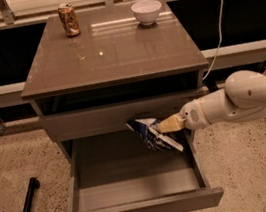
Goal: Place blue chip bag into middle drawer
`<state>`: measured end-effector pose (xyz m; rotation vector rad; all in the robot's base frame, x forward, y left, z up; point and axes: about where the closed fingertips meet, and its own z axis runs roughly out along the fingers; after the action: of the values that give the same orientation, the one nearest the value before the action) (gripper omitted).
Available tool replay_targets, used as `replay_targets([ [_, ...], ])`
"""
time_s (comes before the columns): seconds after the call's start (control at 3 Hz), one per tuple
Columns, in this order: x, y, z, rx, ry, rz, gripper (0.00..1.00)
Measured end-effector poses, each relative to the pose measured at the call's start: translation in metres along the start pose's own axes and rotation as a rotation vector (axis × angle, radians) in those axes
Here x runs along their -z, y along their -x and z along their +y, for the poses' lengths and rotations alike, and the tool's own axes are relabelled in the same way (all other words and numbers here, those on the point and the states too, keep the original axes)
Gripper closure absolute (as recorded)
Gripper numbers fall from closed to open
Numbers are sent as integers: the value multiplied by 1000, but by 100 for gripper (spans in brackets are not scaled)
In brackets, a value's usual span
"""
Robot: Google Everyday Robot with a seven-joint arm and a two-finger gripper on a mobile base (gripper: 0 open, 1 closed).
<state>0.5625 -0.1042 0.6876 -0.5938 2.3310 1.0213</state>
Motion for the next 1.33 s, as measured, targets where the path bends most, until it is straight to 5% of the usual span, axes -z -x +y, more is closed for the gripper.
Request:
replay_targets([
  [0.67, -59, -41, -18, -103, 88, 43, 100],
  [1.33, -146, -105, -43, -281, 184, 106, 100],
])
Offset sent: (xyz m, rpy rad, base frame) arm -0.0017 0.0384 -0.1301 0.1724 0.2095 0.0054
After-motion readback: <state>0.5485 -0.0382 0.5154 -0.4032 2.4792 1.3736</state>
